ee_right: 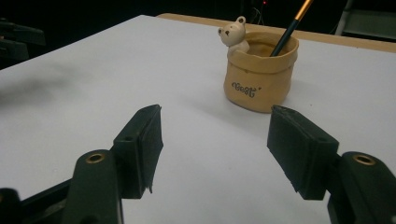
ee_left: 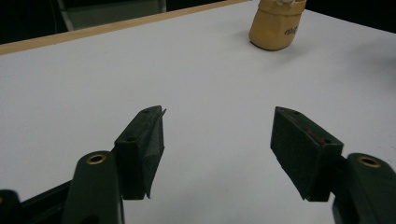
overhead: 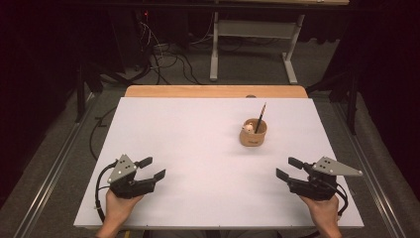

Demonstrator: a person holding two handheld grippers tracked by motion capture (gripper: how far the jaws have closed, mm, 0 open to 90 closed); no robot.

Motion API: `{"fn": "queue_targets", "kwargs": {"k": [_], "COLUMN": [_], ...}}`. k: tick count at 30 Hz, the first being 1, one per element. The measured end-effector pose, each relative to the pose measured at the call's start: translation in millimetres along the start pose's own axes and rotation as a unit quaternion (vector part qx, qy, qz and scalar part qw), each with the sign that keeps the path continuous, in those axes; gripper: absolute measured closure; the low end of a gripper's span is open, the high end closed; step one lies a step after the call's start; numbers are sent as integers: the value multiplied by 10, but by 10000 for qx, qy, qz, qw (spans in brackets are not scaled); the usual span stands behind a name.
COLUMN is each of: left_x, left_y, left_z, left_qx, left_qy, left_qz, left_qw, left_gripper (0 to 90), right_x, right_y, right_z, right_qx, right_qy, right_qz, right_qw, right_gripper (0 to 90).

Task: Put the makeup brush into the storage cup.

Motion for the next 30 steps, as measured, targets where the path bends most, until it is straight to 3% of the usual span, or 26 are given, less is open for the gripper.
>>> {"fn": "queue_targets", "kwargs": {"k": [30], "left_x": [7], "left_y": [6], "left_z": [-5], "left_qx": [22], "left_qy": [-30], "left_qz": [-16], "left_qw": [10000], "left_gripper": [351], "right_x": [-93], "right_y": [-145], "right_z": [219], "right_qx": [-200], "right_qy": [8], "right_qz": [201], "right_qw": [9996], "right_gripper": [367]}}
Point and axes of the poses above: each handheld gripper's, and its own axes: x roughly backward along the jaws, z roughly out of its underside, y roughly to its left, the point moved 8 cm from there along -x, roughly forward along the jaws, and after that the axes turned 2 degrees about y, right-handed, at the moved point
